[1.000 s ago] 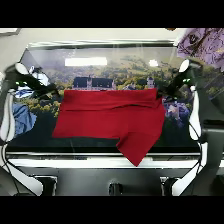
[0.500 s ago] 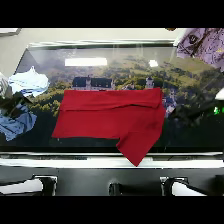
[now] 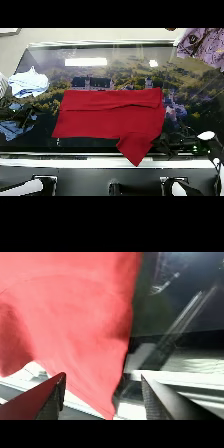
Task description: Fold the clothes and pants, and hang the long-sleeved shirts on hangers.
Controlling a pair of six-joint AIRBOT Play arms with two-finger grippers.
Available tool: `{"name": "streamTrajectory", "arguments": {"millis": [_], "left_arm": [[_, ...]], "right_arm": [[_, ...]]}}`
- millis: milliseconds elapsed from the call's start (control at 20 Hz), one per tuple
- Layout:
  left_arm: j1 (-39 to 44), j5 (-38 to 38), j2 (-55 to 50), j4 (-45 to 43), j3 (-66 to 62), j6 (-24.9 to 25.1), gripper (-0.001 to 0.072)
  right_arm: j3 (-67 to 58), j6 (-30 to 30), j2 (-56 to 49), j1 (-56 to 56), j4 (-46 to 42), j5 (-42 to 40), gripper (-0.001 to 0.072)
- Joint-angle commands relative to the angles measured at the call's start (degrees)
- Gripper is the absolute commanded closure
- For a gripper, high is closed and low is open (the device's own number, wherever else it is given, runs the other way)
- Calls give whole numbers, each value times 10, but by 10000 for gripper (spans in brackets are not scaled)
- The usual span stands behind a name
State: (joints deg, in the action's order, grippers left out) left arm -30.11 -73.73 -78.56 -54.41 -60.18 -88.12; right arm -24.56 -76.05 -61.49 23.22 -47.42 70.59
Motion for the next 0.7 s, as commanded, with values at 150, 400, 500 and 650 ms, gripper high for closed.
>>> {"name": "streamTrajectory", "arguments": {"millis": [150,400,500,650], "left_arm": [[2,3,2,4,8,3,91],[2,3,2,4,8,3,91],[2,0,2,5,8,3,91],[2,-3,2,5,8,3,90]], "right_arm": [[73,33,7,0,79,-54,180],[100,49,7,0,97,-57,185],[107,49,7,0,101,-60,302],[117,51,7,0,103,-64,440]]}}
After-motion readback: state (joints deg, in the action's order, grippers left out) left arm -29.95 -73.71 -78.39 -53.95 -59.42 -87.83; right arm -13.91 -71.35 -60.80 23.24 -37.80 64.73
